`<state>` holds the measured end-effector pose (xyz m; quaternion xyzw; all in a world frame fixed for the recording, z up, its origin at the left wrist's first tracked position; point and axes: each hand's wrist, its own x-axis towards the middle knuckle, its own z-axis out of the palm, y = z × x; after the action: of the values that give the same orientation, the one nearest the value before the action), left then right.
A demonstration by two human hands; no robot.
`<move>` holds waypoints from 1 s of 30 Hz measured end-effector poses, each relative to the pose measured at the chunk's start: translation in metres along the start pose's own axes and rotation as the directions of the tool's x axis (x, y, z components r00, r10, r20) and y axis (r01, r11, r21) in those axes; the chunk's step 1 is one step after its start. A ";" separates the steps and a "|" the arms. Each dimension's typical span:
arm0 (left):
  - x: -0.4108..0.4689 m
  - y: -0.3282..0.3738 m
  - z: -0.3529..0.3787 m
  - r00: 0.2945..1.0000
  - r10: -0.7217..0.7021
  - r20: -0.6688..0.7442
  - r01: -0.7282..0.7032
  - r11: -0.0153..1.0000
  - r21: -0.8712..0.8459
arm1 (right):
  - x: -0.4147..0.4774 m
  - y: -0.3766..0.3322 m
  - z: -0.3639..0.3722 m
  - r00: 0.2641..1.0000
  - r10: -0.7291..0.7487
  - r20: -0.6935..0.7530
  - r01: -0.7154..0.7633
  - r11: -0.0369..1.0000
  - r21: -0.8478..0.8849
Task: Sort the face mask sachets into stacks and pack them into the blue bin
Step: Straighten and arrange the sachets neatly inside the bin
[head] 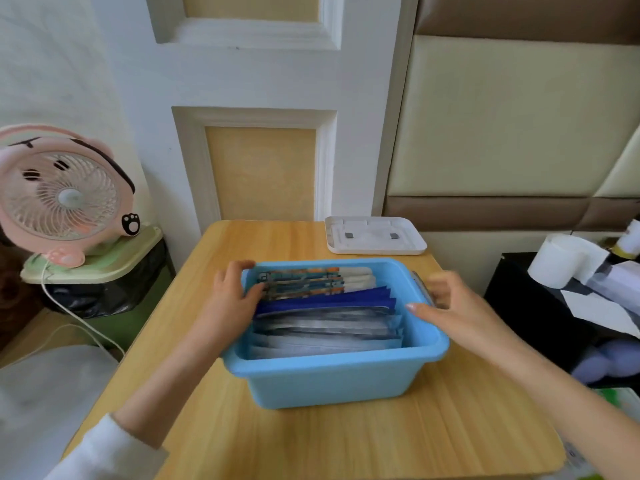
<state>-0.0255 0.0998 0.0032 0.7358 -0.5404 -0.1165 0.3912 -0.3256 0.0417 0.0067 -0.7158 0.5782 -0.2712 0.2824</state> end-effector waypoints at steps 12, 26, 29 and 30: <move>0.000 0.003 -0.002 0.989 -0.122 0.083 0.131 0.986 -0.108 | 0.023 -0.060 0.039 0.983 -0.142 0.115 0.174 0.921 -0.349; -0.002 -0.002 0.002 0.990 -0.132 0.051 0.141 0.946 -0.292 | 0.036 -0.049 0.040 0.922 0.142 0.360 -0.188 0.977 0.096; -0.004 -0.002 0.001 0.991 -0.134 0.029 0.136 0.938 -0.318 | 0.037 -0.050 0.039 0.907 0.142 0.396 -0.198 0.975 0.103; -0.005 -0.001 0.001 0.991 -0.129 0.028 0.132 0.937 -0.324 | 0.038 -0.051 0.039 0.907 0.147 0.395 -0.194 0.977 0.082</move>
<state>-0.0272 0.1041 0.0001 0.6949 -0.4650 -0.2322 0.4969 -0.2561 0.0169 0.0188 -0.6835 0.5544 -0.1331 0.4558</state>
